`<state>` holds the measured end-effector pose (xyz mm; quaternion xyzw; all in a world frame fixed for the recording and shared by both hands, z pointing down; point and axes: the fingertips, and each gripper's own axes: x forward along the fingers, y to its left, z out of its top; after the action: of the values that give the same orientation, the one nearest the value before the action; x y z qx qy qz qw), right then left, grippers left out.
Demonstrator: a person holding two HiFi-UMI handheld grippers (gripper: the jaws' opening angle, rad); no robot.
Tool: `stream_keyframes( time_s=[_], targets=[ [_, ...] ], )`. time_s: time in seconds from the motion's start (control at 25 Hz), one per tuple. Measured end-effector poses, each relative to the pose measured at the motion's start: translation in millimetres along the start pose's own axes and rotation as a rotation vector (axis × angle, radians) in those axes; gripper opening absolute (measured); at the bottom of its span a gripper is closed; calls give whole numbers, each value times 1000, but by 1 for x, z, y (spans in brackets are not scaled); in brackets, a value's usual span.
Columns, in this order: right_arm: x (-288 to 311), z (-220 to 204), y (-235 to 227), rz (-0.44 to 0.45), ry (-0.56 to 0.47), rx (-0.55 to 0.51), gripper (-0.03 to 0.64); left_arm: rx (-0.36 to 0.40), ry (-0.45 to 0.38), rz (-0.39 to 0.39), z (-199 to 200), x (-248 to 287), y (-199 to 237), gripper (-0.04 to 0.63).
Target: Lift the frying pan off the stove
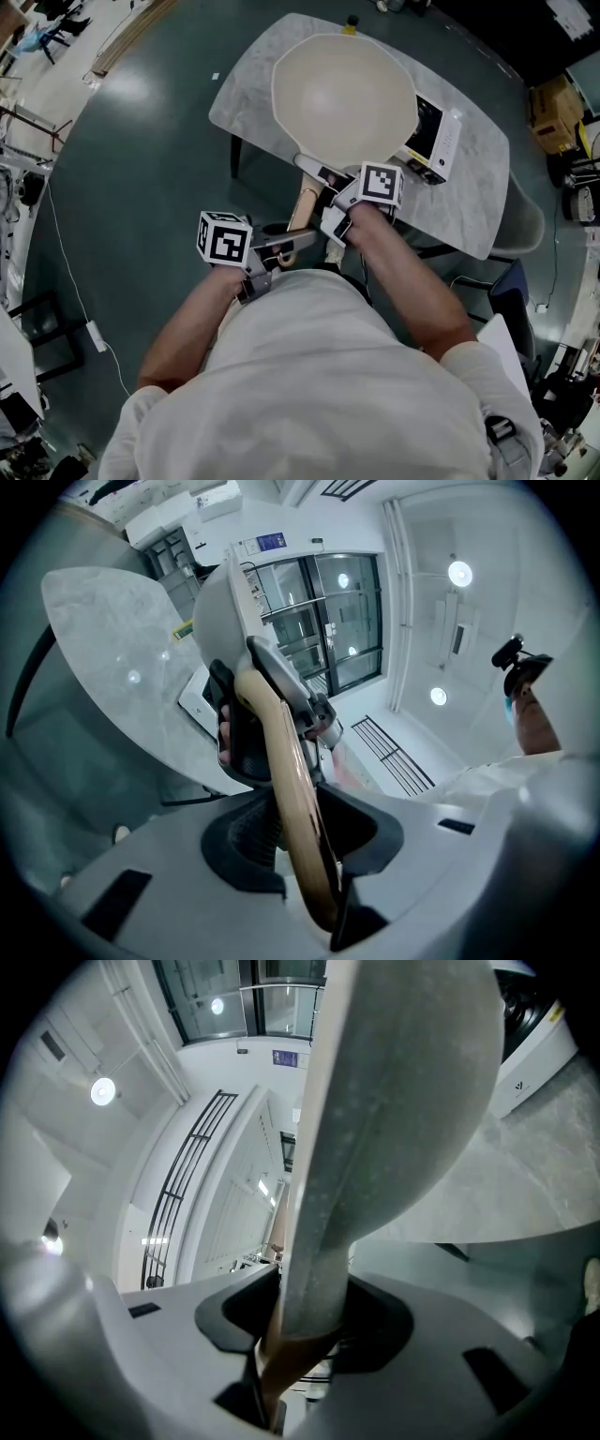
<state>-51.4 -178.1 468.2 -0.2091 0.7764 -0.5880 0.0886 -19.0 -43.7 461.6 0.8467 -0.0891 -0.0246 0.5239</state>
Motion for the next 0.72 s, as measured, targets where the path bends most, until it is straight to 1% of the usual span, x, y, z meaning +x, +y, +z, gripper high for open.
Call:
stream_keyframes(
  time_s=[0.32,0.72],
  targets=[
    [0,0,7,-2,6,8,173,-9,-9,-7,3,-1,-6,120],
    [-1,-1,4,-7,-2,10,174,-14,4,-12,1,-1,-6,121]
  ],
)
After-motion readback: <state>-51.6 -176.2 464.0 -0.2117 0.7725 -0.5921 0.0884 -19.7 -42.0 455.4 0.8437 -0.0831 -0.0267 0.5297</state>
